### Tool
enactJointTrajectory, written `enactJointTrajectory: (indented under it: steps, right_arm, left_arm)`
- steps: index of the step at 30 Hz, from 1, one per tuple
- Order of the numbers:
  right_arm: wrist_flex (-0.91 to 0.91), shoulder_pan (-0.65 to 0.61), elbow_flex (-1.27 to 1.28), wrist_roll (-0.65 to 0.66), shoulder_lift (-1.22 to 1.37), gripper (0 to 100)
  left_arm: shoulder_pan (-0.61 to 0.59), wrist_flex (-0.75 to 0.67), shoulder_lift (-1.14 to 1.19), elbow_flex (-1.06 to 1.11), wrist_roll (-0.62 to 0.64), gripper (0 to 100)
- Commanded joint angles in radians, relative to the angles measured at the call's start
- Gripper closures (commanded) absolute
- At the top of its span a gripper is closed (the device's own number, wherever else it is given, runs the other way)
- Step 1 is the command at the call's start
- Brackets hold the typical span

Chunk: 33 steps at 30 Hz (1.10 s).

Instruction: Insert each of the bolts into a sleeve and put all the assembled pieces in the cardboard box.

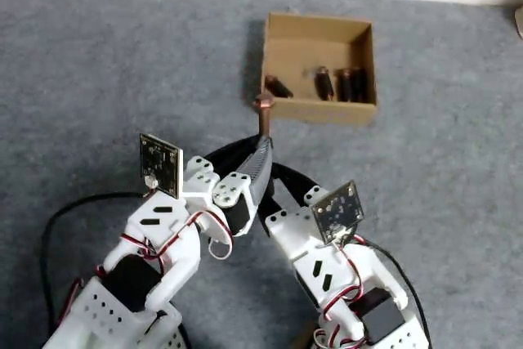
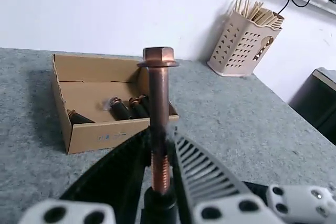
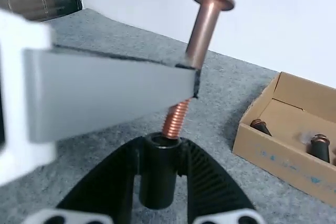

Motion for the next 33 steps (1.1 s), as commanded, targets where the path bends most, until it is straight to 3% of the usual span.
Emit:
enactJointTrajectory:
  steps: [1, 15, 22, 33]
  right_arm:
    - [-0.005, -0.005, -0.010, 0.014, -0.012, 99.4]
    - [-0.077, 0.073, -0.004, 0.012, -0.012, 99.4]
    - [-0.088, 0.076, -0.002, 0.012, -0.012, 99.4]
    - [-0.088, 0.076, -0.002, 0.012, -0.012, 99.4]
  left_arm:
    - [0.016, 0.011, -0.008, -0.042, 0.005, 99]
    - [0.019, 0.014, -0.008, 0.021, 0.002, 99]
    - [0.093, 0.014, -0.008, 0.074, 0.000, 99]
    - [0.031, 0.012, -0.008, 0.160, -0.003, 99]
